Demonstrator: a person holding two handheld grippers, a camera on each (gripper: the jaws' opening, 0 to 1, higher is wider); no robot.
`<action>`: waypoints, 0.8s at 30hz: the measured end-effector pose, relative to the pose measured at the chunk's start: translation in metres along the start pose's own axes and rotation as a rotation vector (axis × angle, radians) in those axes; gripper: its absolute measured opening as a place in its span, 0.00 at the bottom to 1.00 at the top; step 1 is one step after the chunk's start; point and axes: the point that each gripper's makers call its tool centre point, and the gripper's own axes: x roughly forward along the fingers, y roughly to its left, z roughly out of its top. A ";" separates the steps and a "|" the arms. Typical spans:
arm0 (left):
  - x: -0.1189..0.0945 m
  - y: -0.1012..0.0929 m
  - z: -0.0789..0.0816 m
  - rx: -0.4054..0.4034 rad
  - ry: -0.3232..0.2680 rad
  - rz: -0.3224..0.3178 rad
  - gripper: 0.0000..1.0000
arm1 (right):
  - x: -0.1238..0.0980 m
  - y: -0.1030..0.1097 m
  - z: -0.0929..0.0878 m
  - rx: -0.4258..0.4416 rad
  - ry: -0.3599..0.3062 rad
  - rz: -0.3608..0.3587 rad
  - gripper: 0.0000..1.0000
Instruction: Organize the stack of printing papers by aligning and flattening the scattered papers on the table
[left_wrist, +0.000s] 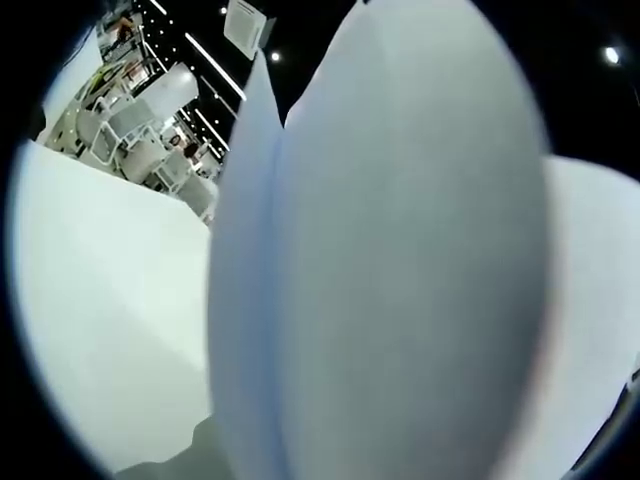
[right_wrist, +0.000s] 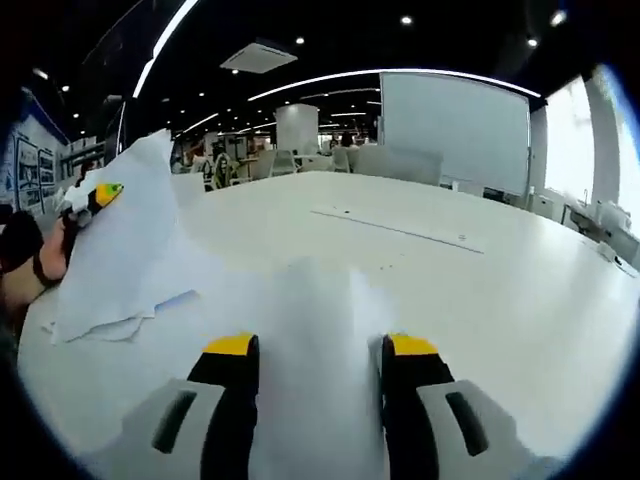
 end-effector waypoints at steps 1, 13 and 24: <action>0.000 0.000 0.000 0.000 0.000 0.000 0.06 | 0.000 0.000 0.000 0.003 0.001 0.003 0.39; 0.001 -0.001 -0.002 0.015 0.007 0.001 0.06 | -0.006 0.021 0.003 0.138 0.024 0.125 0.08; 0.001 -0.001 -0.001 0.015 0.007 0.001 0.06 | -0.018 0.029 0.014 0.328 -0.025 0.199 0.00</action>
